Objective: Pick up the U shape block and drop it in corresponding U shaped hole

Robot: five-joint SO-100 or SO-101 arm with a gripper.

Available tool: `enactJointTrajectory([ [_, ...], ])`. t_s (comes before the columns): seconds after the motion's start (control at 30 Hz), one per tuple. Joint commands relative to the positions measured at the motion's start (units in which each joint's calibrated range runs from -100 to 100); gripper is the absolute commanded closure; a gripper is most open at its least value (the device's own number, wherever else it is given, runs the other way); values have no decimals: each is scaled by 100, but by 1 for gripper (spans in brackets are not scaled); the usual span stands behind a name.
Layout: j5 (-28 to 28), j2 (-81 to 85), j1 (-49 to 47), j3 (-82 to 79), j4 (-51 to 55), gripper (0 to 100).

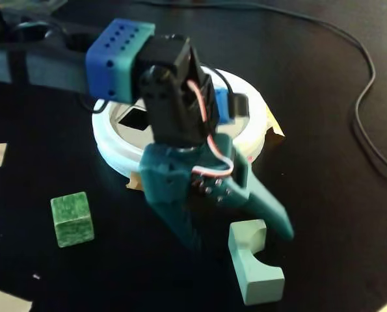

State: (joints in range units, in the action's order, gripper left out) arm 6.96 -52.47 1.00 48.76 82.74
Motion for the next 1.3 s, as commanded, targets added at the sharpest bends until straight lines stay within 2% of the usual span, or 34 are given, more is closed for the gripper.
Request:
enactJointTrajectory([
  [0.0, 29, 102, 300, 452, 71, 29],
  [0.07, 29, 102, 300, 452, 51, 38],
  [0.13, 29, 102, 262, 452, 41, 41],
  [0.93, -5, -230, 150, 471, 71, 43],
  [1.07, -24, -149, 150, 534, 81, 64],
  [1.13, -24, -140, 137, 543, 81, 70],
  [1.27, -29, -140, 225, 553, 61, 70],
])
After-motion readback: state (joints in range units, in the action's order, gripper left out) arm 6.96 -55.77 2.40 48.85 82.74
